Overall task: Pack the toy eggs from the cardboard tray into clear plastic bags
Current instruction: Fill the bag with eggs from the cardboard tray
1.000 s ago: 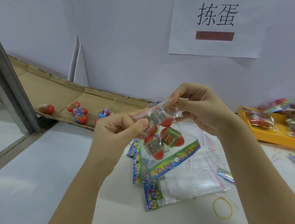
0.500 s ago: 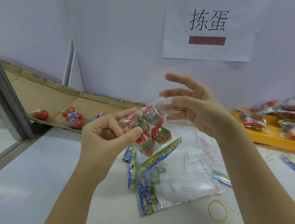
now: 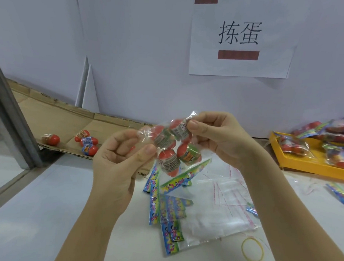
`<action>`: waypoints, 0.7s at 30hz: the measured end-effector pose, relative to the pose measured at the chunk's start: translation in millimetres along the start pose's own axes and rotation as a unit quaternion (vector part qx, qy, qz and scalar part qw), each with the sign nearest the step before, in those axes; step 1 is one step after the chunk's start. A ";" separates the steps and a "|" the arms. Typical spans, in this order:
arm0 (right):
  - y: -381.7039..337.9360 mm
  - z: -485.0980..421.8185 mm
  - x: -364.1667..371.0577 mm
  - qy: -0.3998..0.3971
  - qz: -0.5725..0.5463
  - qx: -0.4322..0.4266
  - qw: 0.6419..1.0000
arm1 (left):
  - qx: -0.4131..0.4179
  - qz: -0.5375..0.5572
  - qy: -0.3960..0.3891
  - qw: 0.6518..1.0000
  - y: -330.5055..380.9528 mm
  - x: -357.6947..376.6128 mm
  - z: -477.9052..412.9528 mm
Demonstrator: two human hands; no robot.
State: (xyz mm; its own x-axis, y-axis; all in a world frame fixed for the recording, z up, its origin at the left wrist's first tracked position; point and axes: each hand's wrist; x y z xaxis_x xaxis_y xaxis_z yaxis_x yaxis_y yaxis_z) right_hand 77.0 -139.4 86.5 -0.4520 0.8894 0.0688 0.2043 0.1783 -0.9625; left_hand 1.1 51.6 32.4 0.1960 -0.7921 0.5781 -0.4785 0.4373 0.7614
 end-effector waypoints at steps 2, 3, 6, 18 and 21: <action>1.9 -0.9 2.6 0.026 -0.015 0.004 1.000 | -0.039 -0.013 0.004 0.999 -1.0 1.0 -0.5; 3.0 -1.5 3.8 0.036 -0.026 0.009 0.999 | -0.051 -0.022 0.003 0.998 -2.1 1.2 -0.7; 5.2 -1.9 4.3 0.039 -0.048 0.025 0.998 | -0.067 -0.027 0.010 0.997 -5.2 -0.4 -2.7; 1.9 -3.7 15.6 0.145 0.052 -0.166 0.974 | -0.256 0.005 0.135 0.957 -5.4 -7.2 -11.3; 2.5 0.2 29.2 0.073 0.133 -0.207 0.967 | -0.361 0.021 0.066 0.930 0.7 -5.9 -8.0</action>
State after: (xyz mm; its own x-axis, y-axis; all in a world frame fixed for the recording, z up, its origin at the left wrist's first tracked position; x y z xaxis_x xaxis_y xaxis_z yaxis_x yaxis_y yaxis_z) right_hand 64.2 -113.1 86.0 -0.2151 0.9714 -0.1005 0.6393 0.0623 -0.7664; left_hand 6.5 60.0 31.8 0.3156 -0.7293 0.6070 0.2021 0.6767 0.7080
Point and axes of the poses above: each hand's wrist, its own z-axis away from the middle knuckle, its own x-axis out of the palm, y = z × x, and after that the axes turned 10 degrees about y, right-handed
